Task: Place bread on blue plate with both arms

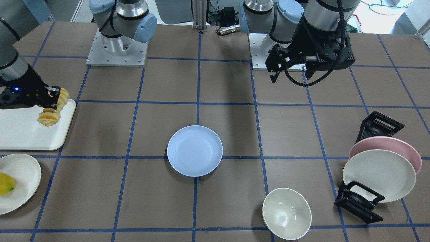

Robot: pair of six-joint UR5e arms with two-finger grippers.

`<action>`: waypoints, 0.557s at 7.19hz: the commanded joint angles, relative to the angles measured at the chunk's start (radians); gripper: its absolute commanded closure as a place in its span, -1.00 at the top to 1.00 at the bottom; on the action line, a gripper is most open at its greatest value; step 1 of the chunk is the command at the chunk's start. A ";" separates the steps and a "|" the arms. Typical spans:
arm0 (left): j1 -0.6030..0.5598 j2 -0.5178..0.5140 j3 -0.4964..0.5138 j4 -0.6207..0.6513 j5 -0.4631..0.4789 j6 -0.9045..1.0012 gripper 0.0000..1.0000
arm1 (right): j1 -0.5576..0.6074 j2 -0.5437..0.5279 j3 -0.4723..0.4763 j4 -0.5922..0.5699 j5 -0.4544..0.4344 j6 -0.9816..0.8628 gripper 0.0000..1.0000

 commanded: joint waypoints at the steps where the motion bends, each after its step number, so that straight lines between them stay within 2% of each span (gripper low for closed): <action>1: 0.002 0.001 -0.004 0.001 0.001 0.001 1.00 | 0.244 -0.002 -0.065 0.001 0.088 0.155 -1.00; 2: -0.001 0.001 0.000 0.001 0.000 -0.001 1.00 | 0.356 0.033 -0.070 -0.019 0.087 0.332 -1.00; 3: 0.003 0.001 0.008 0.001 -0.003 -0.005 1.00 | 0.445 0.082 -0.105 -0.095 0.088 0.438 -1.00; 4: -0.001 0.003 -0.002 0.002 -0.002 -0.009 1.00 | 0.513 0.123 -0.118 -0.103 0.079 0.559 -1.00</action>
